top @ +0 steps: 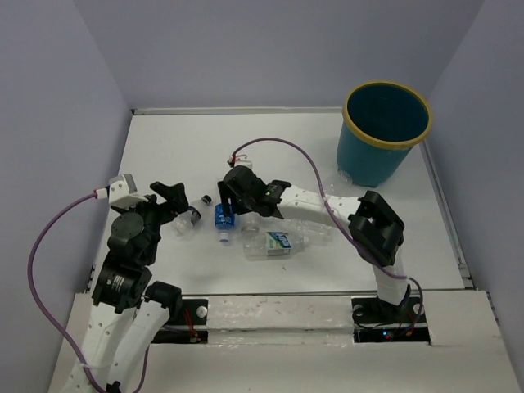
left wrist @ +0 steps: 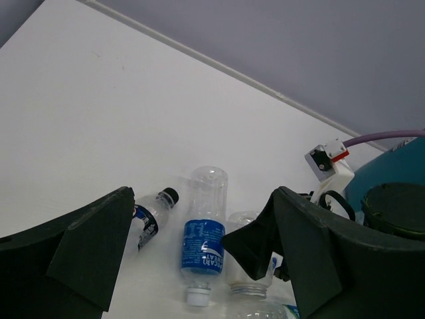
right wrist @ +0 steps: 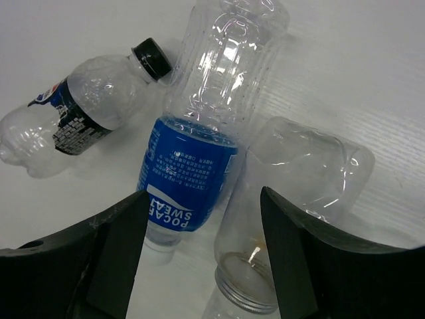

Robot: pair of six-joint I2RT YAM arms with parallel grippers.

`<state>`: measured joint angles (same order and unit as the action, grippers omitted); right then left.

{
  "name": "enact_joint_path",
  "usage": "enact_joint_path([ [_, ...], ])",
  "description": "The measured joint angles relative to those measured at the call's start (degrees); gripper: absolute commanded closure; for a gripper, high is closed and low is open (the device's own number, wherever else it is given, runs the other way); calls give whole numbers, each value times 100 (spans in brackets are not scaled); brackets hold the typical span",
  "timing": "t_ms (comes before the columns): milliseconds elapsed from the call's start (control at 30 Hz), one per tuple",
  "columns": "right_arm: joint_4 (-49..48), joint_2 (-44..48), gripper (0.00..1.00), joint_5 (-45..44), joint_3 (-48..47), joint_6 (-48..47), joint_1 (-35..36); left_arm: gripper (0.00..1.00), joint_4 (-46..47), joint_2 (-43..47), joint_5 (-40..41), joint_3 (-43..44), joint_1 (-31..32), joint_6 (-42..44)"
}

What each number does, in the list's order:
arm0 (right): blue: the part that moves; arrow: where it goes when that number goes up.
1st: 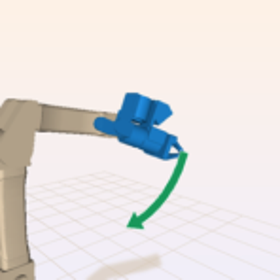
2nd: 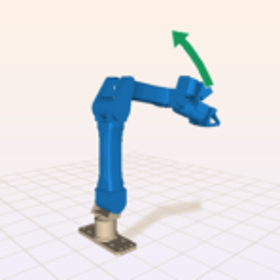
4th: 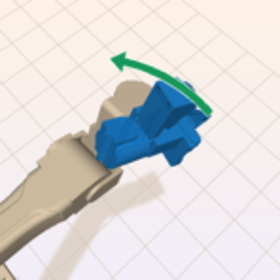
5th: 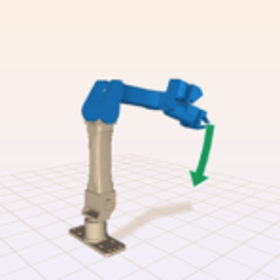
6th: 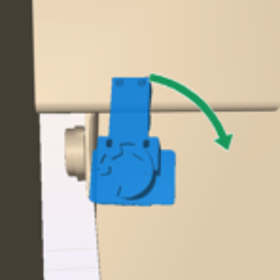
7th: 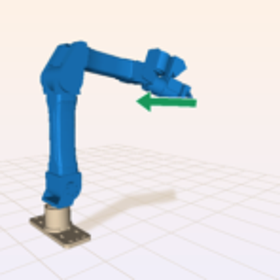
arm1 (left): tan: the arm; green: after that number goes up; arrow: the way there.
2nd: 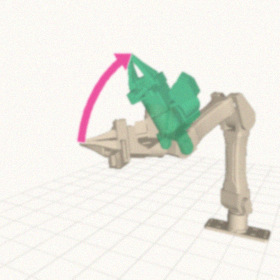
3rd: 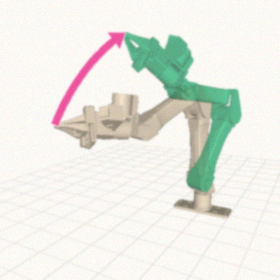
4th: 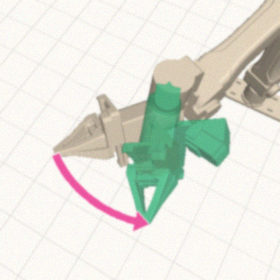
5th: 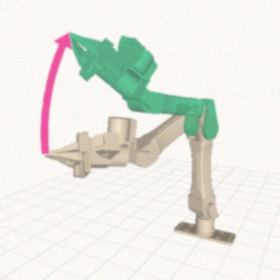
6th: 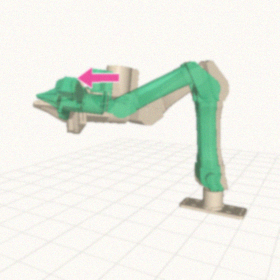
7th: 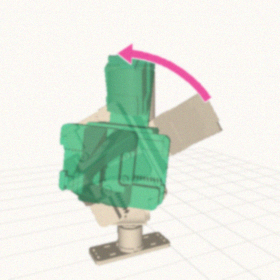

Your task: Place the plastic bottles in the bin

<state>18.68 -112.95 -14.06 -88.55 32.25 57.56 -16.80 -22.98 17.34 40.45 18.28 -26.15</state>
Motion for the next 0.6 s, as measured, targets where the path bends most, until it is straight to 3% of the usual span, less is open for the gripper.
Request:
enact_joint_path([
  [600, 378, -1615, 26, -761, -1589, 518, 271, 5, -184, 393, 376, 0, 623, -70],
])
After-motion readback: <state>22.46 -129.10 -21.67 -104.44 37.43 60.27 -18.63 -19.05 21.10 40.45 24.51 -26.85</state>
